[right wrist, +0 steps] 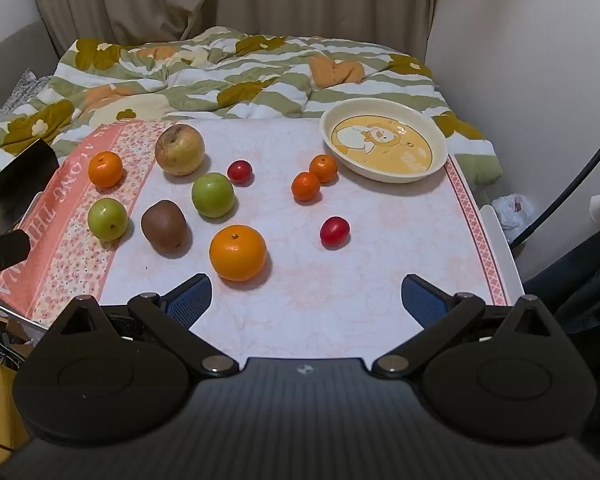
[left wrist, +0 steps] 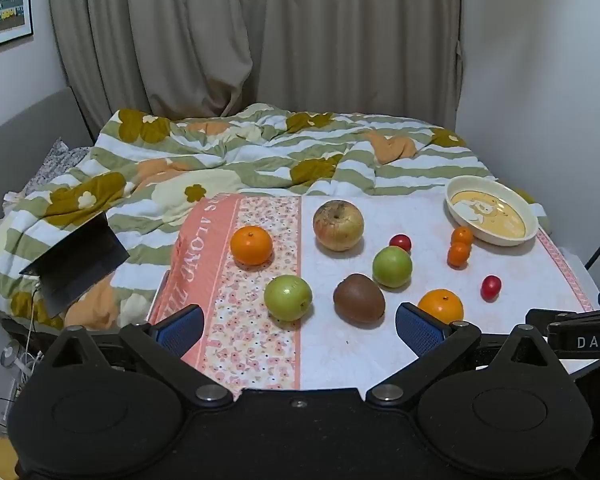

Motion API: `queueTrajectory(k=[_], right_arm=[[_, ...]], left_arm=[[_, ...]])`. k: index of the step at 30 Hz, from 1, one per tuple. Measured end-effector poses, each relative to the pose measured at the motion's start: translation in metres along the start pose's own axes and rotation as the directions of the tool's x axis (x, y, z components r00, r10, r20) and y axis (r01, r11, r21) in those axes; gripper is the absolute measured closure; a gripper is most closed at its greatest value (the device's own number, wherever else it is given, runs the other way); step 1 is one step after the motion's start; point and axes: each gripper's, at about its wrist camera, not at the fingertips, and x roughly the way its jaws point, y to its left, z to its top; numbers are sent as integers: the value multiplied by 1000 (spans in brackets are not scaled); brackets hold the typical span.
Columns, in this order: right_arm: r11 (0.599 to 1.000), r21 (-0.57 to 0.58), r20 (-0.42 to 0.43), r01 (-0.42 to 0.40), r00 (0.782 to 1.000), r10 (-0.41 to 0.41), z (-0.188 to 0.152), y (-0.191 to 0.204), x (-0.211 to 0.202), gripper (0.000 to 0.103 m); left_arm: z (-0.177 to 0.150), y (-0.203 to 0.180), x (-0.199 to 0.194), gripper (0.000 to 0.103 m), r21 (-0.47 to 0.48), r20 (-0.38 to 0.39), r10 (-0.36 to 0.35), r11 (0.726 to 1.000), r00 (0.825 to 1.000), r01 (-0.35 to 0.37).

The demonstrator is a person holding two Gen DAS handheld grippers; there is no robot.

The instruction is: Organize fruits

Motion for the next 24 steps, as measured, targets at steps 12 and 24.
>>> queueTrajectory(k=[12, 24], right_arm=[[1000, 2, -15, -2, 1000, 2, 2, 3, 6, 0], [1000, -6, -13, -9, 1000, 9, 4, 6, 6, 0]], left_arm=[[2, 2, 7, 0, -20, 26, -18, 1000, 999, 18], [5, 5, 7, 0, -22, 23, -20, 1000, 1000, 20]])
